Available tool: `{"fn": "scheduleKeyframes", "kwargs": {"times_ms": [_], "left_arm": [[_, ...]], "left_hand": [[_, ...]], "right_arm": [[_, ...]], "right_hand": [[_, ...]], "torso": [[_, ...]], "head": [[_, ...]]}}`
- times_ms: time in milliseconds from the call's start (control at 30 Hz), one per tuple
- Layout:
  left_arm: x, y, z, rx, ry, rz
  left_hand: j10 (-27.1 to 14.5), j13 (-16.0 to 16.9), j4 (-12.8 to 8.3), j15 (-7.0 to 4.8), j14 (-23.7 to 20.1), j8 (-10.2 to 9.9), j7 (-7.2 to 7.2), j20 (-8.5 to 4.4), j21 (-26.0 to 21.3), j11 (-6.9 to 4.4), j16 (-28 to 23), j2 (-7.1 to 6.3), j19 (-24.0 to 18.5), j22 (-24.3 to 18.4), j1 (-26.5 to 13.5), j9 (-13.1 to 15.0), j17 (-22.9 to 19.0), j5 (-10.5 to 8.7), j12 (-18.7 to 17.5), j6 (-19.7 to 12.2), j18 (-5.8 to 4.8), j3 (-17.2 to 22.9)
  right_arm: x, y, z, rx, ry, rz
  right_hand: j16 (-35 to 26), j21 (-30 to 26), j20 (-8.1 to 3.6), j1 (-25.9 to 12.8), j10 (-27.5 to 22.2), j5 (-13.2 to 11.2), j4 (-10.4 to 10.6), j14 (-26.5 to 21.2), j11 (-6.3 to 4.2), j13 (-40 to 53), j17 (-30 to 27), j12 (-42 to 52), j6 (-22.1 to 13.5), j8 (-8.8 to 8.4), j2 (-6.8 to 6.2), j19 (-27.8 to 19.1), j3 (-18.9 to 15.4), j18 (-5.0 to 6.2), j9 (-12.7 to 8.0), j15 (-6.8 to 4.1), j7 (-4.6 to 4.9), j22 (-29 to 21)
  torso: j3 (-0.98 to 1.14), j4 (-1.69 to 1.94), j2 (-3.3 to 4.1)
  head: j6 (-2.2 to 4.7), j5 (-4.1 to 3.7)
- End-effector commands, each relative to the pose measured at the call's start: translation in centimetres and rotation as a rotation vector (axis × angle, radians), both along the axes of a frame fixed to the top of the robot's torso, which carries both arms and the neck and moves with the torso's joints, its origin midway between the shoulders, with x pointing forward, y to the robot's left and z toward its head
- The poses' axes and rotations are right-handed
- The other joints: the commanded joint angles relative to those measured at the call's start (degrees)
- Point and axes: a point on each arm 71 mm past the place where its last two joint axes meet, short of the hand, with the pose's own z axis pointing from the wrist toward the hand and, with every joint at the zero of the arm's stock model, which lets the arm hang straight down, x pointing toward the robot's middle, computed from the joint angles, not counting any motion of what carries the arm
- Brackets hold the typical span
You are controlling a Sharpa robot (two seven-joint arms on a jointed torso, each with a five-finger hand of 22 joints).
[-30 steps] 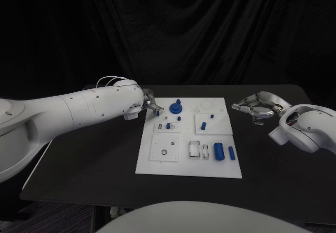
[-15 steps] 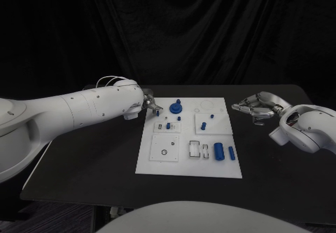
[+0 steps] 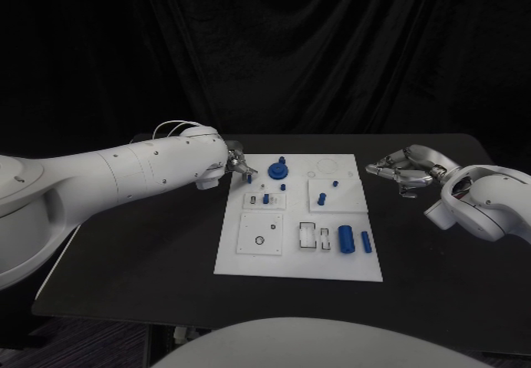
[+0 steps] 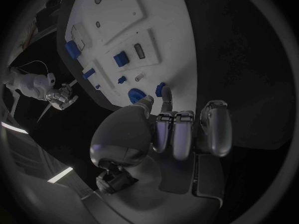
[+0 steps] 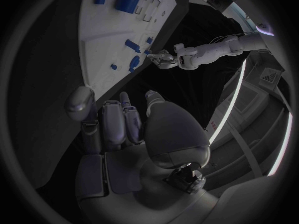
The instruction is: Assemble the parts on the task board
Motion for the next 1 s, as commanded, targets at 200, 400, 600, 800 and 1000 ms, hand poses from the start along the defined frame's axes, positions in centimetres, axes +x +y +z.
{"fn": "scheduleKeyframes", "kwargs": {"times_ms": [200,400,600,800,1000], "left_arm": [[-0.08,-0.06,-0.29,-0.001,0.014,-0.013],[-0.13,-0.13,-0.48,0.000,0.023,-0.018],[-0.17,-0.07,-0.67,-0.003,0.027,-0.021],[-0.17,-0.04,-0.73,-0.014,0.017,-0.027],[-0.23,0.06,-0.78,-0.020,0.017,-0.032]], "left_hand": [[5.96,15.08,-1.33,0.38,6.16,-0.70,0.40,-0.01,-0.41,0.44,0.15,-0.02,-0.40,0.71,1.39,-0.39,15.09,1.01,0.20,0.05,0.93,0.65],[5.96,15.08,-2.74,0.39,6.16,-1.42,0.39,-0.01,-0.66,0.44,0.15,0.26,-0.56,0.64,2.39,-0.84,15.09,2.77,0.20,0.10,0.98,2.24],[5.96,15.08,-3.52,0.39,6.16,-1.81,0.39,0.01,-0.85,0.43,0.15,0.39,-0.69,0.55,2.76,-1.04,15.09,3.77,0.20,0.06,1.02,3.42],[5.96,15.08,-5.55,0.40,6.16,-2.45,0.41,0.01,-1.11,0.43,0.15,-0.13,-0.76,0.69,2.63,-1.19,15.09,8.18,0.20,0.27,1.05,7.26],[5.96,15.08,-7.28,0.38,6.16,-2.63,0.42,-0.01,-1.21,0.41,0.15,-1.13,-0.74,0.87,2.16,-0.97,15.09,11.79,0.20,0.42,1.05,10.80]], "right_arm": [[-0.07,-0.01,-0.24,-0.013,0.019,-0.001],[-0.05,0.03,-0.26,-0.014,0.021,0.000],[-0.05,0.01,-0.27,-0.015,0.023,-0.001],[-0.05,-0.05,-0.30,-0.017,0.027,-0.003],[-0.05,-0.04,-0.33,-0.018,0.030,-0.002]], "right_hand": [[-0.36,-0.38,0.19,0.44,-0.33,0.31,0.04,-0.04,0.09,1.29,0.21,-0.28,0.47,0.08,0.32,-0.40,-0.43,0.55,-0.07,0.42,0.06,1.76],[-0.36,-0.38,0.19,0.44,-0.33,0.31,0.04,-0.04,0.09,1.29,0.21,-0.28,0.47,0.08,0.32,-0.40,-0.43,0.55,-0.07,0.42,0.06,1.76],[-0.45,-0.59,0.19,0.47,-0.35,0.32,0.03,-0.07,0.09,1.25,0.14,-0.31,0.46,0.07,0.34,-0.46,-0.47,0.58,-0.08,0.42,0.06,1.68],[-0.51,-0.73,0.19,0.49,-0.44,0.32,0.03,-0.09,0.09,1.15,0.09,-0.38,0.46,0.07,0.36,-0.51,-0.48,0.61,-0.09,0.42,0.06,1.62],[-0.60,-0.90,0.19,0.54,-0.49,0.37,0.01,-0.13,0.10,1.10,0.02,-0.41,0.44,0.05,0.42,-0.57,-0.49,0.63,-0.11,0.42,0.07,1.56]], "torso": [[0.01,0.00,0.04],[0.03,-0.01,0.01],[0.04,0.02,-0.04],[0.04,0.01,-0.01],[0.00,-0.06,0.02]], "head": [[0.00,0.08],[0.00,0.08],[0.00,-0.06],[0.00,0.02],[0.00,0.22]]}}
